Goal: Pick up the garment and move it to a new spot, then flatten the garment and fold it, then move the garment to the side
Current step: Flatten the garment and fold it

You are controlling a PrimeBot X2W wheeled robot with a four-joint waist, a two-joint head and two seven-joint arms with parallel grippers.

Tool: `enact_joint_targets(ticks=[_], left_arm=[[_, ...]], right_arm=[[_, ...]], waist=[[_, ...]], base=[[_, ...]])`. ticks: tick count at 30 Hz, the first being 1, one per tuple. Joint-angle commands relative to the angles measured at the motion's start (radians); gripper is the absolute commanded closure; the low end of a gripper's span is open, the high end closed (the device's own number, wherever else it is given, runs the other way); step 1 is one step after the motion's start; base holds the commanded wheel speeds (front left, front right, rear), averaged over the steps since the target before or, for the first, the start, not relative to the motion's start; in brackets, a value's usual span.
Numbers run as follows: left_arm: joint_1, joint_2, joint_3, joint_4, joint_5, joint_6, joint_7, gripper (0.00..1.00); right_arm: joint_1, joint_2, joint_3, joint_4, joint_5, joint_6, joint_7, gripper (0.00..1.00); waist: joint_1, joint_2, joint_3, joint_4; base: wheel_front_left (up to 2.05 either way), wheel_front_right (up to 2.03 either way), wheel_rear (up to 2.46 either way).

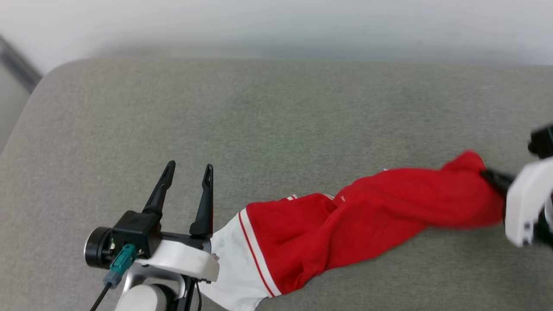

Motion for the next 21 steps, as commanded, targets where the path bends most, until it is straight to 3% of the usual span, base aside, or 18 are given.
enact_joint_targets(ticks=[1,4,8,12,15,16,17,18,21], left_arm=[[0.02,0.009,0.006,-0.007,-0.005,0.006,0.008,0.0],[0.038,0.018,0.01,-0.015,-0.01,0.014,0.02,0.0],[0.058,0.029,0.02,-0.011,-0.025,0.02,0.035,0.0],[0.067,0.035,0.024,-0.001,-0.034,0.018,0.044,0.0],[0.07,0.038,0.025,0.006,-0.041,0.019,0.048,0.0],[0.071,0.039,0.026,0.008,-0.043,0.02,0.046,0.0],[0.073,0.04,0.027,0.008,-0.043,0.022,0.047,0.0],[0.073,0.04,0.027,0.008,-0.043,0.022,0.047,0.0],[0.077,0.043,0.031,0.008,-0.046,0.024,0.048,0.0]], right_arm=[[0.102,0.011,-0.042,-0.061,-0.024,0.0,-0.002,1.0],[0.288,0.064,-0.129,-0.158,-0.06,0.0,0.019,1.0],[0.507,0.181,-0.207,-0.237,-0.097,0.0,0.064,1.0],[0.645,0.314,-0.236,-0.217,-0.107,0.0,0.087,1.0],[0.685,0.375,-0.24,-0.163,-0.115,0.0,0.065,1.0],[0.686,0.389,-0.236,-0.15,-0.11,0.0,0.044,0.75],[0.681,0.402,-0.241,-0.142,-0.109,0.0,0.012,0.0],[0.681,0.402,-0.241,-0.142,-0.109,0.0,0.012,0.0],[0.648,0.419,-0.249,-0.15,-0.128,0.0,-0.124,0.0]], waist=[[0.0,0.0,-0.041,-0.043],[0.0,0.0,-0.06,-0.067],[0.0,0.0,-0.074,-0.089],[0.0,0.0,-0.078,-0.097],[0.0,0.0,-0.081,-0.1],[0.0,0.0,-0.083,-0.101],[0.0,0.0,-0.084,-0.102],[0.0,0.0,-0.084,-0.102],[0.0,0.0,-0.086,-0.106]], base=[[0.0,0.0,0.0],[0.0,0.0,0.0],[0.0,0.0,0.0],[0.0,0.0,0.0],[0.0,0.0,0.0],[0.0,0.0,0.0],[0.0,0.0,0.0],[0.0,0.0,0.0],[0.0,0.0,0.0]])
